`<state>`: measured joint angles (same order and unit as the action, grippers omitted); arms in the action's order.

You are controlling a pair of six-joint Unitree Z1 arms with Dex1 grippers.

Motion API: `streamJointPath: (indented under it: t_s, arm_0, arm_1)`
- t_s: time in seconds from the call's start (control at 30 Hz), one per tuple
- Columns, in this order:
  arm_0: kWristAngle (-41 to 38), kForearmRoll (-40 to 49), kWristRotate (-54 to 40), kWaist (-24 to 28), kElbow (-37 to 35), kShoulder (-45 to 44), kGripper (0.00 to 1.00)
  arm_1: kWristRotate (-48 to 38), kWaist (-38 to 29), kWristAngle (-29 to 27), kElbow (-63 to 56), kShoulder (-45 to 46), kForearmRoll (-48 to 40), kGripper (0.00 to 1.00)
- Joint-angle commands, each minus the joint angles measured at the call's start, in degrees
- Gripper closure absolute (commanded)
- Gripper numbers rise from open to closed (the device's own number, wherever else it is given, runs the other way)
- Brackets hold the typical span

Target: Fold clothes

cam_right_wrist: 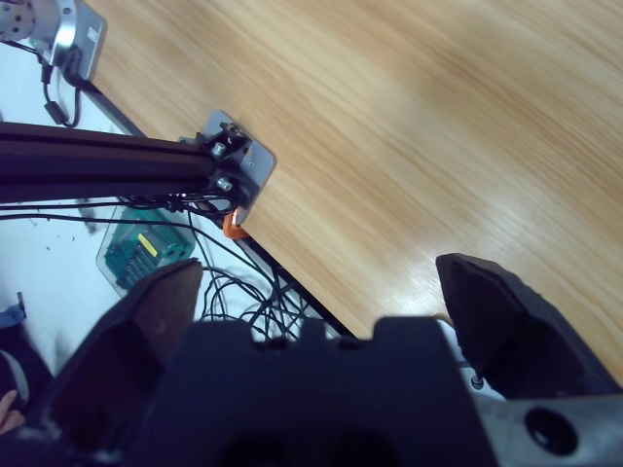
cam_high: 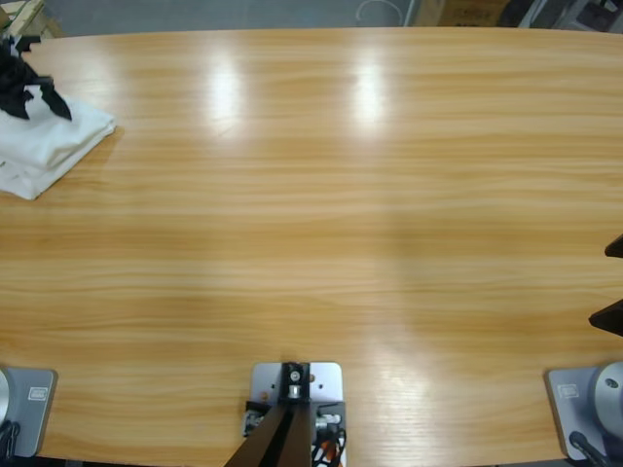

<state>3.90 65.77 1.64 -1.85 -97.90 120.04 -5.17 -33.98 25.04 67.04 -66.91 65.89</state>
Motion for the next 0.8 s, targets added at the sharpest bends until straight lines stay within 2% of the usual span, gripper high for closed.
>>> streamJointPath:
  t_s: [0.03,0.23,0.47,0.8]
  arm_0:
    - [1.0,-2.0,1.3,3.2,5.2,5.1,0.234]
    - [2.5,-2.2,2.0,4.5,3.5,8.6,0.235]
    - [2.7,-2.1,2.3,2.4,0.2,12.5,0.234]
    - [3.6,-1.7,2.6,2.3,-10.6,17.1,0.234]
  arm_1:
    - [0.2,0.1,1.4,-2.0,0.2,-0.7,0.018]
    - [0.2,0.1,1.4,-2.2,-0.4,-1.0,0.018]
    - [0.2,0.1,1.4,-1.9,-0.9,-0.8,0.018]
    - [0.2,0.1,1.4,-1.5,-1.5,0.0,0.018]
